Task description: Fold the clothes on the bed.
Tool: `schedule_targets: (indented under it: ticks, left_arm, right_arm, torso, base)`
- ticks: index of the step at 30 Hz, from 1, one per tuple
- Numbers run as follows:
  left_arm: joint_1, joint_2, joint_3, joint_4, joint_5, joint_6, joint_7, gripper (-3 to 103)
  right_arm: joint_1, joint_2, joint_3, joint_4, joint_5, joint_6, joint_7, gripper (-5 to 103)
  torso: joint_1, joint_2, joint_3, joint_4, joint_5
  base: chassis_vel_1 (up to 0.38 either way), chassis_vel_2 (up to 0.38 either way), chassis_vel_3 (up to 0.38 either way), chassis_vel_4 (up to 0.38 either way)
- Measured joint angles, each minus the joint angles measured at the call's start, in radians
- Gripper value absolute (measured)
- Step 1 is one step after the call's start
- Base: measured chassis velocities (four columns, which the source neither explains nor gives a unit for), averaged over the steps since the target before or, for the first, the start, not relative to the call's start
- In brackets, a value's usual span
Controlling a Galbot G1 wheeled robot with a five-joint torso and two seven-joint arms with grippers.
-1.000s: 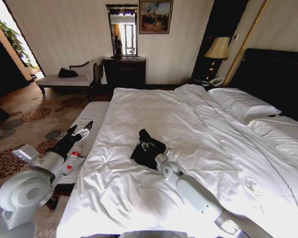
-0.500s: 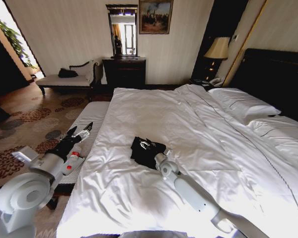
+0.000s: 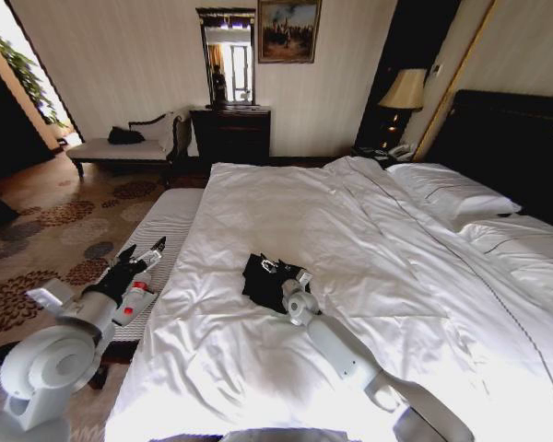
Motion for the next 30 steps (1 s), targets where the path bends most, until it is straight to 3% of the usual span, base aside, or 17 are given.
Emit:
schedule_targets:
  ticks: [5, 11, 12, 16, 19, 24, 25, 28, 30]
  left_arm:
    - [0.031, 0.006, -0.070, -0.016, -0.019, 0.000, -0.001, 100]
    - [0.059, 0.011, -0.128, -0.019, -0.026, -0.006, 0.000, 100]
    - [0.072, 0.012, -0.154, -0.014, -0.026, -0.014, 0.001, 100]
    - [0.086, 0.012, -0.177, -0.009, -0.026, -0.024, -0.002, 100]
    - [0.093, 0.010, -0.177, -0.013, -0.026, -0.030, -0.012, 100]
    - [0.091, 0.009, -0.146, -0.022, -0.020, -0.042, -0.028, 100]
    - [0.091, 0.009, -0.146, -0.022, -0.020, -0.042, -0.028, 100]
    - [0.099, 0.009, -0.123, -0.022, 0.035, -0.062, -0.013, 100]
    - [0.105, 0.009, -0.118, -0.016, 0.063, -0.077, 0.006, 100]
  right_arm:
    - [-0.049, 0.047, -0.047, 0.022, -0.059, 0.013, -0.049, 100]
    - [-0.114, 0.040, -0.098, 0.115, -0.086, 0.043, -0.122, 100]
    - [-0.164, 0.001, -0.129, 0.214, -0.083, 0.058, -0.176, 100]
    - [-0.225, -0.080, -0.128, 0.354, -0.073, 0.080, -0.219, 100]
    - [-0.280, -0.198, -0.040, 0.454, -0.077, 0.095, -0.229, 100]
    - [-0.356, -0.339, 0.128, 0.554, -0.085, 0.102, -0.159, 100]
    - [-0.356, -0.339, 0.128, 0.554, -0.085, 0.102, -0.159, 100]
    - [-0.464, -0.389, 0.304, 0.648, -0.179, 0.016, 0.005, 100]
    - [-0.503, -0.394, 0.356, 0.671, -0.191, -0.003, 0.033, 100]
  torso:
    - [0.000, 0.000, 0.000, 0.0000, 0.0001]
    - [0.000, 0.000, 0.000, 0.0004, 0.0003]
    - [0.000, 0.000, 0.000, 0.0008, 0.0005]
    - [0.000, 0.000, 0.000, 0.0002, 0.0006]
    - [0.000, 0.000, 0.000, 0.0000, 0.0005]
    - [0.000, 0.000, 0.000, -0.0004, 0.0008]
    - [0.000, 0.000, 0.000, -0.0004, 0.0008]
    - [0.000, 0.000, 0.000, 0.0003, 0.0007]
    - [0.000, 0.000, 0.000, 0.0004, 0.0007]
  base:
    - [0.000, 0.000, 0.000, 0.000]
    - [0.000, 0.000, 0.000, 0.000]
    - [0.000, 0.000, 0.000, 0.000]
    - [0.000, 0.000, 0.000, 0.000]
    - [0.000, 0.000, 0.000, 0.000]
    - [0.000, 0.000, 0.000, 0.000]
    - [0.000, 0.000, 0.000, 0.000]
    - [0.000, 0.000, 0.000, 0.000]
    - [0.000, 0.000, 0.000, 0.000]
